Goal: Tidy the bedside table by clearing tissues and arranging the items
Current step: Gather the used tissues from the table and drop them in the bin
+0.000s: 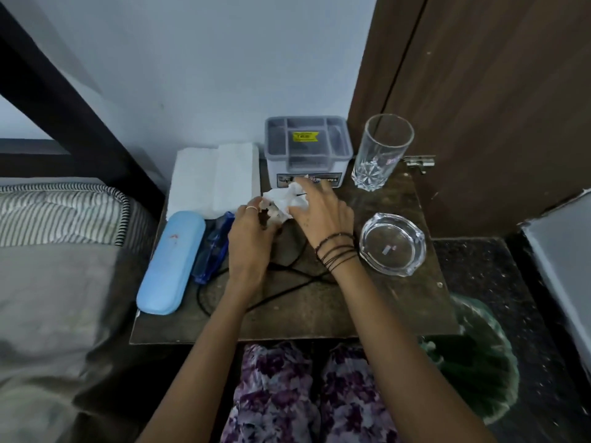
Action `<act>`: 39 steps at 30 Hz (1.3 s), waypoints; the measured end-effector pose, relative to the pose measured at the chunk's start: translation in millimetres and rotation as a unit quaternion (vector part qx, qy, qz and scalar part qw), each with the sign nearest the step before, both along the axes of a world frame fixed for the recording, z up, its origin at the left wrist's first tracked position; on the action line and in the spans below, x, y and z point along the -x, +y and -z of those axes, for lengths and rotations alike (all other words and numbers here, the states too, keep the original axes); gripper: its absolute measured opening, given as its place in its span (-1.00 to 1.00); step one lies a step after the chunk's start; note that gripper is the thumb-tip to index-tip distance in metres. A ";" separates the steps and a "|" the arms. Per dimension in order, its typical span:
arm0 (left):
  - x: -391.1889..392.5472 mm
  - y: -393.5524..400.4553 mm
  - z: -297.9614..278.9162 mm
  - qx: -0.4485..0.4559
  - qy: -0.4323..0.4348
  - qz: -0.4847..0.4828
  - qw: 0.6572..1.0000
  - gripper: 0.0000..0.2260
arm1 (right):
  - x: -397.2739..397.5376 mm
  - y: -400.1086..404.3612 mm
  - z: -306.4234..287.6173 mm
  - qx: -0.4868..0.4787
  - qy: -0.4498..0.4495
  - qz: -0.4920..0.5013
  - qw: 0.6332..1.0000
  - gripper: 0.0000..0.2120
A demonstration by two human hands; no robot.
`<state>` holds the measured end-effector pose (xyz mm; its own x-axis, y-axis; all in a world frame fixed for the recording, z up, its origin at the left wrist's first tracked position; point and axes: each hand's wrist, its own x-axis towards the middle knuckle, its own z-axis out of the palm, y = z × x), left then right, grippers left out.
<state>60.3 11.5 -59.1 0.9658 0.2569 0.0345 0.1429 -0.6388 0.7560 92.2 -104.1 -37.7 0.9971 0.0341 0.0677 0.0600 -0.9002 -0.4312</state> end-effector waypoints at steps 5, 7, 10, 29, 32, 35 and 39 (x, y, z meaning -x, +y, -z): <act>-10.3 -7.2 8.5 -0.026 -0.012 0.009 1.000 -0.68 | -6.0 5.7 11.3 0.000 0.019 -0.001 1.000 -0.78; -10.1 -8.3 5.1 -0.004 -0.013 -0.003 1.000 -0.71 | -1.6 3.7 10.8 -0.010 0.012 0.001 1.000 -0.80; -3.1 -6.3 -6.5 0.028 -0.038 -0.024 0.999 -0.75 | 10.0 -3.2 2.3 -0.060 -0.017 0.020 0.998 -0.83; 144.5 -247.8 -19.9 0.090 0.064 0.278 0.954 -0.78 | 214.6 -226.3 38.8 -0.258 -0.161 0.434 0.848 -0.76; 156.2 -295.3 23.4 0.051 0.177 0.313 0.932 -0.77 | 231.8 -262.3 86.0 -0.228 -0.070 0.493 0.837 -0.73; 151.0 -311.0 60.5 0.066 0.244 0.275 0.928 -0.80 | 234.6 -279.5 126.9 -0.197 0.037 0.511 0.836 -0.75; 141.5 -324.3 97.7 0.103 0.299 0.316 0.894 -0.69 | 232.1 -300.9 165.2 -0.182 0.189 0.500 0.825 -0.70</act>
